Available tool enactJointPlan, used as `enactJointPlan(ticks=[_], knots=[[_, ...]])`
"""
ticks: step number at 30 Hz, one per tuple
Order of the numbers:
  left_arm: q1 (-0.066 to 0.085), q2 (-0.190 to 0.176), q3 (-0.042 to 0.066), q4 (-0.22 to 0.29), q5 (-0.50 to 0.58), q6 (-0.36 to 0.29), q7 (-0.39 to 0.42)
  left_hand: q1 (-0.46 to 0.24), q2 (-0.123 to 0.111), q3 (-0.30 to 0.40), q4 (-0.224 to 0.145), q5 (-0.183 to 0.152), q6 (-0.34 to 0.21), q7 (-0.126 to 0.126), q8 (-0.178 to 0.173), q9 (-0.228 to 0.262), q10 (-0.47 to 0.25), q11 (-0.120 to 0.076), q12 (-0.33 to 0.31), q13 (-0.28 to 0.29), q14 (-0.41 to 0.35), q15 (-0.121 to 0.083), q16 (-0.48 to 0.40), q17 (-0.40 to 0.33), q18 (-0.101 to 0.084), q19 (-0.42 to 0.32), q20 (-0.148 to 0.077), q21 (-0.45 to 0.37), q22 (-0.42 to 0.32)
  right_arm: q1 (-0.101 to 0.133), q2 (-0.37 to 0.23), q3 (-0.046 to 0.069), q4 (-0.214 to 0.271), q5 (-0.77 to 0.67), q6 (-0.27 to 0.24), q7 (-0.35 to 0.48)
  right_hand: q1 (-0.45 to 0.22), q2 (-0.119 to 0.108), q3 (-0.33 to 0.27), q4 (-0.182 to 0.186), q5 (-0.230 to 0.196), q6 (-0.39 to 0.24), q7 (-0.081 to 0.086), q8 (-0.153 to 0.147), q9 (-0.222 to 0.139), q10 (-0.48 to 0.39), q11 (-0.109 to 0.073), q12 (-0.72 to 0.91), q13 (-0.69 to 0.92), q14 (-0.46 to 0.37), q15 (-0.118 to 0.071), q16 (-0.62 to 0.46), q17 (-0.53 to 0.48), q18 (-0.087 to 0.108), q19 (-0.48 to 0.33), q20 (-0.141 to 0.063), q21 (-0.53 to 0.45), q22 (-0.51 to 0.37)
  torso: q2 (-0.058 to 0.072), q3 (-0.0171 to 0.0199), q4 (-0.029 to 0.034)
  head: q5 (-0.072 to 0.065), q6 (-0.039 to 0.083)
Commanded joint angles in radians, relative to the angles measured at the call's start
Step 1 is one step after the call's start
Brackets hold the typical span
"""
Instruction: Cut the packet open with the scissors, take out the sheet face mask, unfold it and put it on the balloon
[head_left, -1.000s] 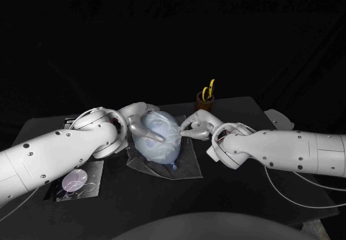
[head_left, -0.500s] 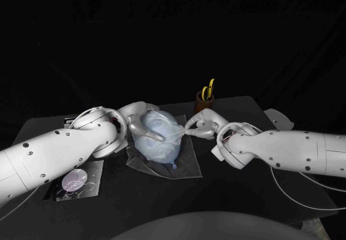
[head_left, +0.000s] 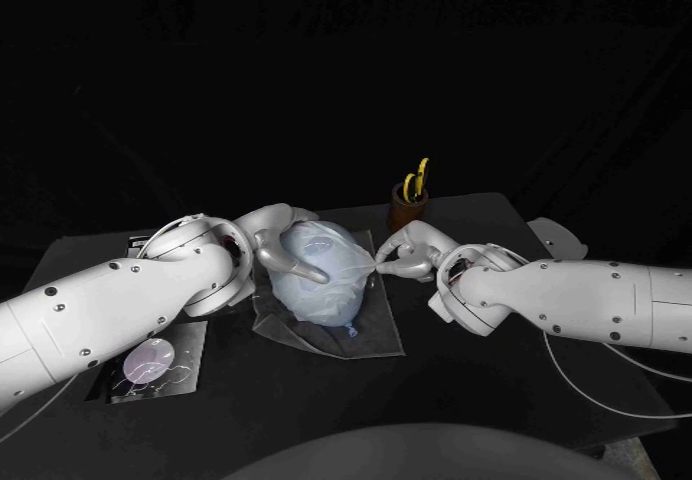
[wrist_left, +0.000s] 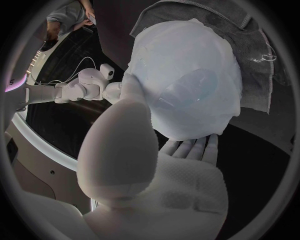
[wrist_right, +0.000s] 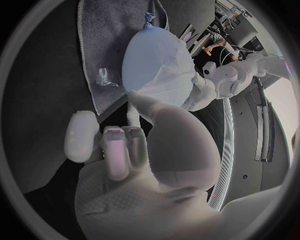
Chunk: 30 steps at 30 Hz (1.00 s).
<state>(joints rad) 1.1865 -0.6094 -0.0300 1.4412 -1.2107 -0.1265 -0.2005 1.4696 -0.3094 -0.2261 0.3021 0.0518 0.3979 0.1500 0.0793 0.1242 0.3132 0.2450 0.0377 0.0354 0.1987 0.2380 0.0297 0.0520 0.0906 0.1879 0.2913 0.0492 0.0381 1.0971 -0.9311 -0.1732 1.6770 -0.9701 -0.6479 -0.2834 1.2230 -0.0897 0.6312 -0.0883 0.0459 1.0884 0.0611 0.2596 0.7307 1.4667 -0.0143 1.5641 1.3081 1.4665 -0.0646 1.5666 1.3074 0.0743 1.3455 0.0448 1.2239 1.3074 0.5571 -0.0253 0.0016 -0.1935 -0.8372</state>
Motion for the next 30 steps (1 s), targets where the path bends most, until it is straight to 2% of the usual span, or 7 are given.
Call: enactJointPlan(ticks=[1, 7, 14, 17, 21, 27, 30], knots=[[0.000, 0.000, -0.001, -0.002, 0.000, 0.004, 0.002, 0.010, -0.003, 0.000, 0.001, 0.003, -0.006, 0.136, 0.006, 0.001, -0.005, 0.005, -0.003, 0.000, 0.008, -0.001, 0.006, 0.001, 0.018, -0.005, -0.001, 0.001, -0.002, -0.002, 0.000, -0.001, -0.009, -0.014, 0.017, -0.048, -0.020, -0.012, -0.016, 0.009, 0.003, -0.033, 0.003, -0.017, 0.036, 0.096, 0.004, -0.020, 0.251, 0.104, 0.001, 0.004, 0.263, 0.016, -0.021, 0.003, -0.029, 0.077, -0.001, -0.0002, -0.0001, 0.001, 0.002], [0.000, 0.000, -0.001, -0.003, 0.000, 0.004, 0.002, 0.010, -0.003, 0.000, 0.001, 0.003, -0.006, 0.136, 0.006, 0.001, -0.005, 0.005, -0.003, 0.000, 0.008, -0.001, 0.006, 0.001, 0.018, -0.005, -0.001, 0.001, -0.002, -0.002, -0.003, -0.001, -0.015, 0.014, -0.011, -0.037, -0.058, -0.066, -0.097, 0.046, 0.003, -0.220, 0.091, -0.125, -0.010, 0.001, 0.079, -0.266, 0.140, 0.037, 0.061, -0.072, 0.092, 0.046, -0.158, 0.043, -0.233, -0.020, -0.001, 0.0002, -0.0021, 0.005, 0.010], [0.000, 0.000, -0.001, -0.004, 0.001, 0.004, 0.003, 0.010, -0.003, 0.000, 0.001, 0.002, -0.007, 0.136, 0.006, 0.001, -0.006, 0.005, -0.004, 0.000, 0.008, -0.001, 0.005, 0.002, 0.019, -0.006, -0.001, 0.001, -0.002, -0.002, -0.006, -0.001, -0.011, 0.059, -0.016, 0.007, -0.012, -0.082, -0.162, 0.075, 0.005, -0.316, 0.117, -0.155, -0.053, -0.228, 0.103, -0.728, -0.123, -0.142, 0.090, -0.270, -0.218, 0.106, -0.369, 0.085, -0.576, -0.199, 0.000, 0.0011, -0.0021, 0.007, 0.017], [0.000, -0.001, -0.001, -0.004, 0.002, 0.003, 0.005, 0.010, -0.003, 0.000, 0.001, 0.002, -0.008, 0.136, 0.006, 0.001, -0.007, 0.004, -0.004, 0.000, 0.008, -0.001, 0.005, 0.002, 0.019, -0.006, -0.001, 0.001, -0.002, -0.001, -0.011, -0.001, -0.006, 0.084, -0.024, 0.039, 0.002, -0.091, -0.172, 0.096, 0.002, -0.342, 0.122, -0.137, -0.060, -0.355, 0.114, -0.986, -0.319, -0.330, 0.097, -0.495, -0.517, 0.105, -0.407, 0.097, -0.651, -0.248, 0.000, 0.0007, -0.0015, 0.009, 0.020], [0.000, -0.002, -0.001, -0.004, 0.002, 0.000, 0.008, 0.011, -0.003, 0.000, 0.001, 0.002, -0.009, 0.134, 0.005, 0.001, -0.008, 0.002, -0.004, -0.001, 0.009, -0.002, 0.006, 0.002, 0.020, -0.006, -0.001, 0.001, -0.002, 0.000, -0.021, 0.000, -0.001, 0.118, -0.058, 0.097, 0.029, -0.095, -0.151, 0.114, 0.011, -0.293, 0.122, -0.097, -0.078, -0.381, 0.115, -1.103, -0.480, -0.389, 0.103, -0.617, -0.611, 0.107, -0.430, 0.107, -0.740, -0.320, -0.001, 0.0001, -0.0017, 0.018, 0.028], [0.000, -0.004, -0.001, -0.002, 0.010, -0.011, 0.018, 0.013, -0.003, 0.000, 0.001, 0.002, -0.025, 0.124, 0.001, -0.004, -0.013, -0.006, -0.005, -0.001, 0.016, -0.003, 0.007, 0.004, 0.021, -0.005, 0.001, 0.002, -0.001, 0.037, -0.029, 0.000, 0.011, 0.171, -0.079, 0.193, 0.051, -0.071, -0.109, 0.121, 0.005, -0.211, 0.103, -0.095, -0.134, -0.294, 0.090, -1.117, -0.581, -0.309, 0.080, -0.624, -0.641, 0.110, -0.362, 0.088, -0.749, -0.347, -0.001, 0.0006, -0.0007, 0.026, 0.038], [0.000, -0.006, -0.001, 0.001, 0.017, -0.024, 0.028, 0.015, -0.003, -0.001, 0.001, 0.002, -0.048, 0.113, -0.006, -0.009, -0.014, -0.011, -0.004, -0.001, 0.033, 0.003, 0.011, 0.008, 0.017, -0.002, 0.004, 0.003, -0.001, 0.069, -0.025, 0.000, 0.017, 0.180, -0.067, 0.206, 0.024, -0.063, -0.127, 0.141, 0.004, -0.163, 0.081, -0.100, -0.172, -0.196, 0.068, -0.992, -0.517, -0.144, 0.055, -0.424, -0.435, 0.108, -0.288, 0.062, -0.698, -0.322, 0.000, 0.0002, -0.0004, 0.029, 0.042]])
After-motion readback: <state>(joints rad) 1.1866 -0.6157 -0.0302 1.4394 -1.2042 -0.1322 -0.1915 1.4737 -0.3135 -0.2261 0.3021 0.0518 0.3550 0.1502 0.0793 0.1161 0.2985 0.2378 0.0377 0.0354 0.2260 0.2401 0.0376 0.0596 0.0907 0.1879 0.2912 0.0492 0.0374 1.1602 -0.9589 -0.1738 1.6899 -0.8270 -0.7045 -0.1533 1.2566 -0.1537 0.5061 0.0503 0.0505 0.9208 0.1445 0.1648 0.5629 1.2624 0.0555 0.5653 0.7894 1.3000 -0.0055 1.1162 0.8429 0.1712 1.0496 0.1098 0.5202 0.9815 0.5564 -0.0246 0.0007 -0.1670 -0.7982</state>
